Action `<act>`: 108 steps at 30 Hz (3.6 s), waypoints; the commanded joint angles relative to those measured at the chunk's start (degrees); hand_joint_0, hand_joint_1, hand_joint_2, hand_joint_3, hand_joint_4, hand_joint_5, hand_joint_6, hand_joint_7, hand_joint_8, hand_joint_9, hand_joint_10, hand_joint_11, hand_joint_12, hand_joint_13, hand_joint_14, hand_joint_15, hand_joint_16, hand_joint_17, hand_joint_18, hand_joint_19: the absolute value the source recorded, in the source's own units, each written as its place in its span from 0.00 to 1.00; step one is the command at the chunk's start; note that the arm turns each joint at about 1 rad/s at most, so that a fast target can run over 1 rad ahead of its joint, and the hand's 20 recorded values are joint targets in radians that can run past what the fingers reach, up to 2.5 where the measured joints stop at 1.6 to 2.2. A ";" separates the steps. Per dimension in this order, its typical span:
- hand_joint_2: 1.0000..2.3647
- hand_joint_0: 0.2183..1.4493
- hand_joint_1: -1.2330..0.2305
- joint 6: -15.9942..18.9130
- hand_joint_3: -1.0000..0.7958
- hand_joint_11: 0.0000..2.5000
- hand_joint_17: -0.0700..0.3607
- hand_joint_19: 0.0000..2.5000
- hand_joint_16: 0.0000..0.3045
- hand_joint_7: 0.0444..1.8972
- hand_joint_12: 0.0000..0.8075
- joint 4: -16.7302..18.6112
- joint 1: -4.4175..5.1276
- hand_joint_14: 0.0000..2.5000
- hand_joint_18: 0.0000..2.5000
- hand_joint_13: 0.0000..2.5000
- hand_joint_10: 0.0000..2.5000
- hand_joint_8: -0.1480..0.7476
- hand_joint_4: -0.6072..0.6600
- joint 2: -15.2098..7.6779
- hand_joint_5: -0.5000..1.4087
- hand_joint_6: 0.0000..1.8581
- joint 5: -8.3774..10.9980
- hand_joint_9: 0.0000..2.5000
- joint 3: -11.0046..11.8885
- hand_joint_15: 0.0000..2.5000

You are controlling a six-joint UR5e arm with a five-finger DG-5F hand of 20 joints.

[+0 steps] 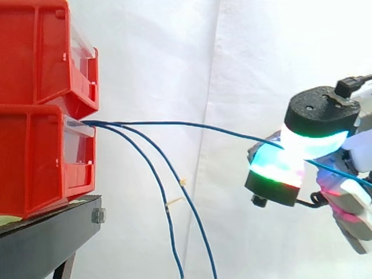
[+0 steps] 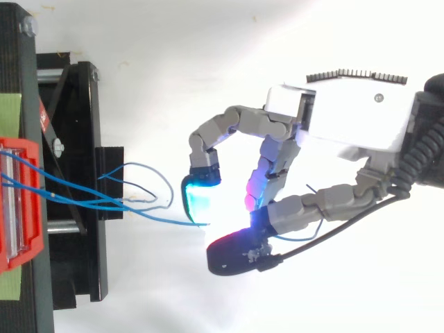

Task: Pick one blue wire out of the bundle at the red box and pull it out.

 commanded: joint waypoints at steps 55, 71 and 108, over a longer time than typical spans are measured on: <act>0.64 0.23 0.30 1.20 0.50 0.12 0.49 0.18 0.20 0.73 0.58 -5.96 0.71 0.01 0.42 0.44 0.00 0.58 0.34 2.58 0.24 0.50 -0.24 0.44 -0.01 0.22; 0.65 0.23 0.30 1.20 0.50 0.13 0.49 0.18 0.20 0.73 0.57 -5.87 0.71 0.01 0.42 0.45 0.00 0.58 0.34 2.58 0.24 0.50 -0.15 0.45 -0.01 0.22; 0.62 0.23 0.30 1.20 0.51 0.14 0.49 0.18 0.21 0.73 0.57 -5.87 0.71 0.01 0.42 0.46 0.00 0.58 0.34 2.58 0.24 0.50 -0.15 0.47 -0.10 0.23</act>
